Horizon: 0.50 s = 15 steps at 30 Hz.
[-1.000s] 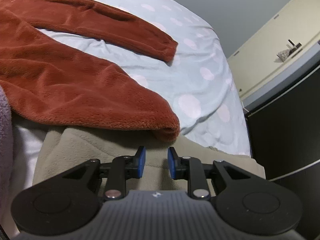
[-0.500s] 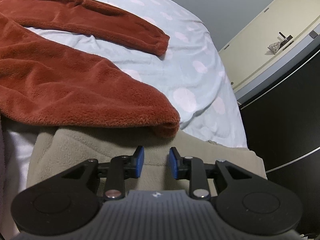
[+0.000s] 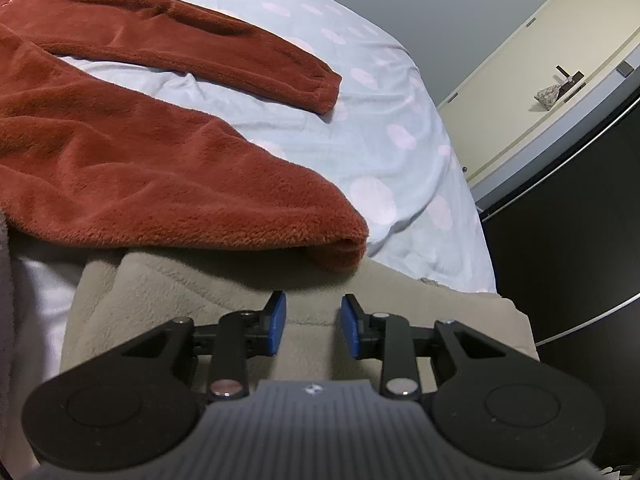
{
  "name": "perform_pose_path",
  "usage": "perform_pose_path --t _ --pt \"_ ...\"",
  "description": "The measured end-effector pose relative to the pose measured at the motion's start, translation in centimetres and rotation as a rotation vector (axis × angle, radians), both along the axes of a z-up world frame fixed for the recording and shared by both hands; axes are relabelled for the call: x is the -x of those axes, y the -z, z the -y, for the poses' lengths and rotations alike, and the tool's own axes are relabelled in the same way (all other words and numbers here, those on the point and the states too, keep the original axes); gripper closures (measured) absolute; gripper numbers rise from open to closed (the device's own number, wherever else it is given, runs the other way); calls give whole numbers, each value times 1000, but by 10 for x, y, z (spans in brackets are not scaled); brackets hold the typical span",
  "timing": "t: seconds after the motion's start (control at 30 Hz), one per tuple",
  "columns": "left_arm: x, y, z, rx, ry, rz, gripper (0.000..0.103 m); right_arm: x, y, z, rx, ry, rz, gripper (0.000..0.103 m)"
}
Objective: Fold clothes
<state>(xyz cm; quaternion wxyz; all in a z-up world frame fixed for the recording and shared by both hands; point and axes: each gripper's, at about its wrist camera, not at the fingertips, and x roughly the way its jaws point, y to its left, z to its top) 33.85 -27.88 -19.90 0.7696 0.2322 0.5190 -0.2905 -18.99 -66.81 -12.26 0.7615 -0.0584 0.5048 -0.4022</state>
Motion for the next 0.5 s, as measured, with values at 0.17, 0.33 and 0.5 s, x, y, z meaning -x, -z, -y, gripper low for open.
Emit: perform_pose_path --t 0.17,0.33,0.5 --pt "19 -23 1 -17 36 129 96 4 2 0 -4 5 6 68" --pt "4 -33 -24 -40 -52 124 97 3 3 0 2 6 9 67" --pt "5 -13 -23 -112 -33 109 96 5 1 -1 2 -1 11 66"
